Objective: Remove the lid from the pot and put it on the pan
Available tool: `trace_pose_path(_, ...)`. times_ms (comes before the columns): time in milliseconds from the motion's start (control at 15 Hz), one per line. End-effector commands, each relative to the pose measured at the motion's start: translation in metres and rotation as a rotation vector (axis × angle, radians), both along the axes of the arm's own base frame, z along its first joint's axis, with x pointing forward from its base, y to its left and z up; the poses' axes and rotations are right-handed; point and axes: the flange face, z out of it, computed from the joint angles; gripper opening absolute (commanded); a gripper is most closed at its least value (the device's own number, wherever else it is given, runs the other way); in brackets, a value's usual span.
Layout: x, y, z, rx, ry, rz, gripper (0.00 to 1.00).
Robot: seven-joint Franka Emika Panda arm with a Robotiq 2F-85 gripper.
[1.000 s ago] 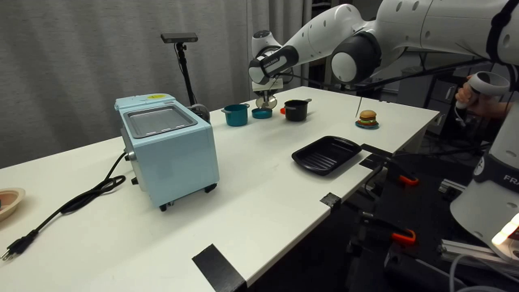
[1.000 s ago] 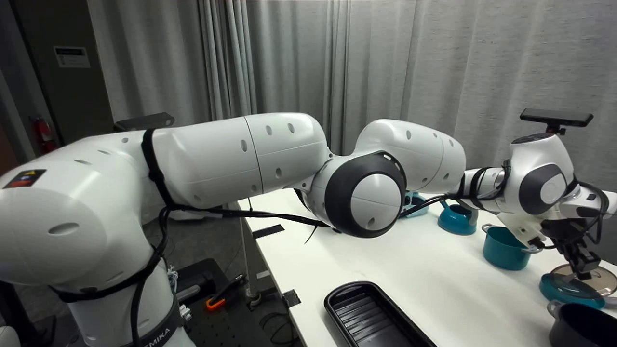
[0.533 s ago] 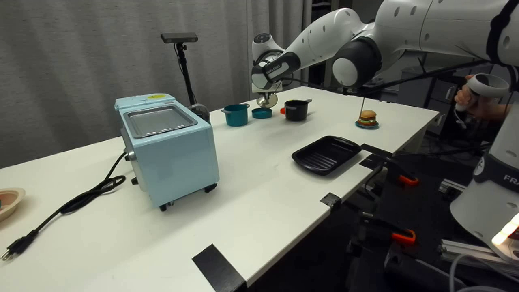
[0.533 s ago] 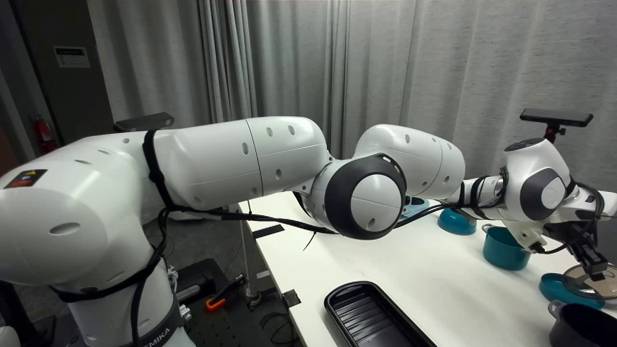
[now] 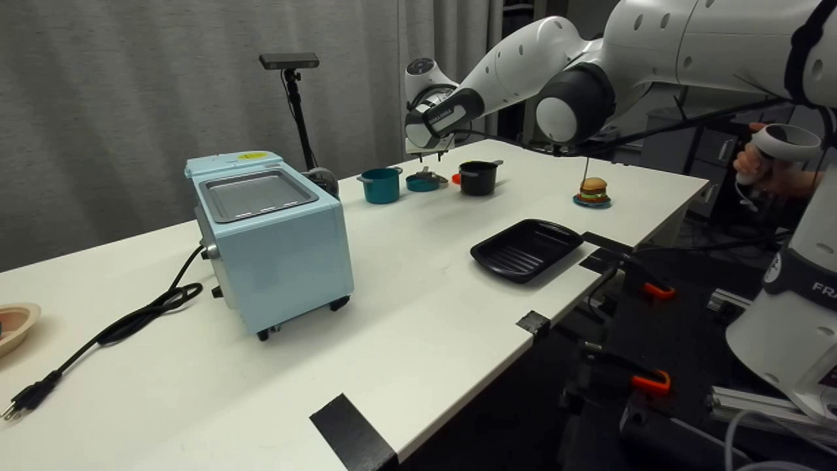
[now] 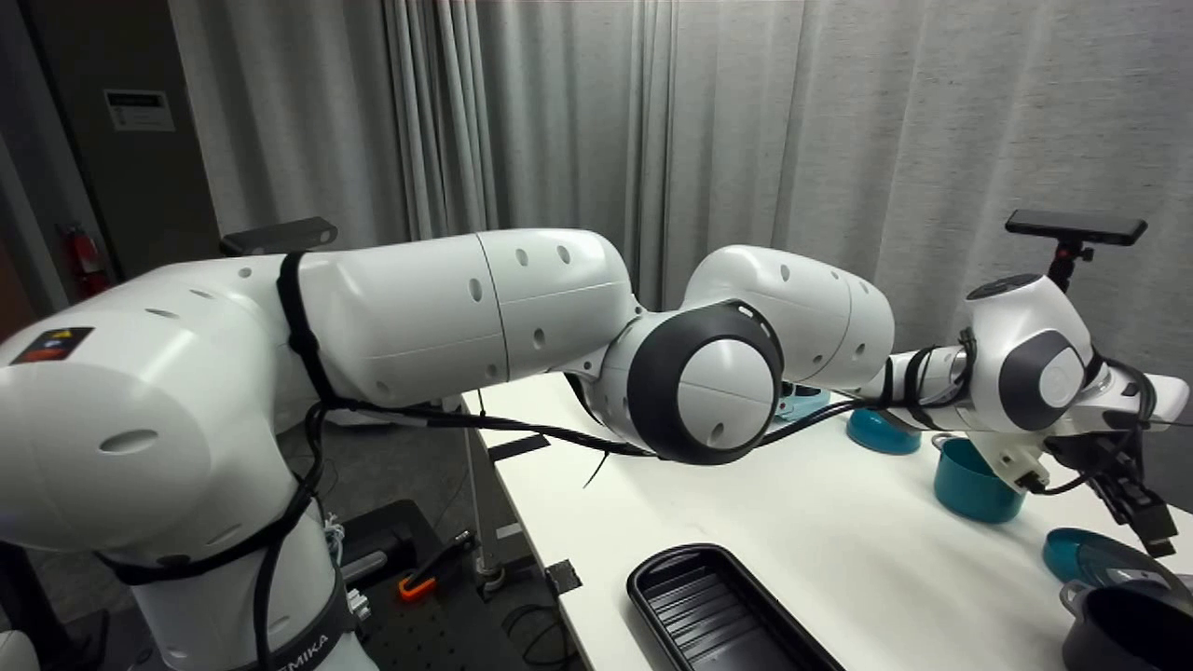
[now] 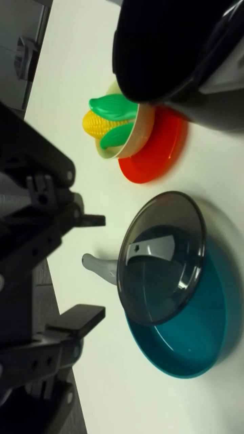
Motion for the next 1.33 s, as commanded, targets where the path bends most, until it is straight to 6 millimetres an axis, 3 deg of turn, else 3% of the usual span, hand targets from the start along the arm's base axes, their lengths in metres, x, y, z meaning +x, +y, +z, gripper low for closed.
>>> trace_pose_path(0,0.0,0.002,-0.002,-0.027,-0.003,-0.008,0.92)
trace_pose_path(133,-0.001,0.0,-0.002,-0.021,0.002,-0.01,1.0)
trace_pose_path(600,-0.005,-0.008,0.015,0.036,0.119,0.076,1.0)
trace_pose_path(1267,-0.007,-0.014,0.096,0.12,0.188,0.155,1.0)
